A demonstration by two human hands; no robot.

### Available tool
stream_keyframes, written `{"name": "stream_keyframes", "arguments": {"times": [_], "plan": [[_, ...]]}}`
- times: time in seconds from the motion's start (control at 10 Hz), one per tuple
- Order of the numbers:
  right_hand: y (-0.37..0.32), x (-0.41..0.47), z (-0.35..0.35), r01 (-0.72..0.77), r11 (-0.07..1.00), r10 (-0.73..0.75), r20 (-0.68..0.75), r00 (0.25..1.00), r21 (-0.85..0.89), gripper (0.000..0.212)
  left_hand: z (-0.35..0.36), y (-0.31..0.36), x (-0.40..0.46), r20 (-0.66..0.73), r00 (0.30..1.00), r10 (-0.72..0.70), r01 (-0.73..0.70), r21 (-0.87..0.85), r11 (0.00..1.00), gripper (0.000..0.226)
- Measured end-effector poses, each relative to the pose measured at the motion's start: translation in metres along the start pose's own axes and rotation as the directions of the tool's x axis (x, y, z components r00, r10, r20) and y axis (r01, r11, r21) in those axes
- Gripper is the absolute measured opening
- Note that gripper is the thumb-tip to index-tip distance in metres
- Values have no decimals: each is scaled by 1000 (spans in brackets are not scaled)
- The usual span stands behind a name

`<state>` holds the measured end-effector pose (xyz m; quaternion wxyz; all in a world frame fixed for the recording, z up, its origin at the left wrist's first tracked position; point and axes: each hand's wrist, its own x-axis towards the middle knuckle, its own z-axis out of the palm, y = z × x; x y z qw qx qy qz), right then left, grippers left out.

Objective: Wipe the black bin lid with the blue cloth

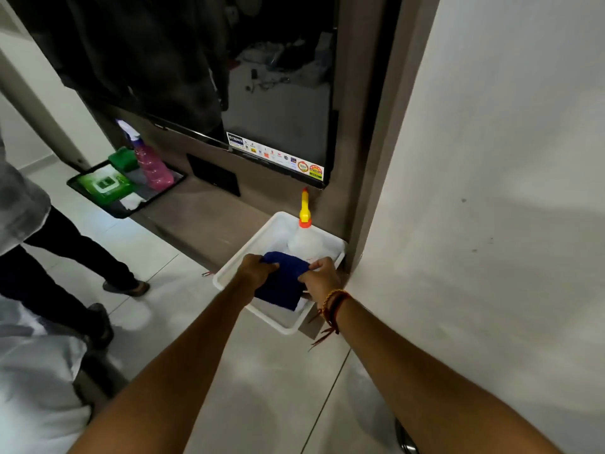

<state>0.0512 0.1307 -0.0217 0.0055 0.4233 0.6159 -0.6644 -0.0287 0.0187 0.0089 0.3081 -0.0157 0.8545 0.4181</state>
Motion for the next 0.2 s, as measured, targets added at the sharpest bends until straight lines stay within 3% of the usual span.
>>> {"name": "stream_keyframes", "arguments": {"times": [0.1, 0.2], "plan": [[-3, -1, 6, -131, 990, 136, 96, 986, -56, 54, 2, -14, 23, 52, 997, 49, -60, 223, 973, 37], [-10, -6, -10, -94, 995, 96, 62, 993, -26, 45, 12, -24, 31, 29, 991, 132, -129, 501, 856, 41]]}}
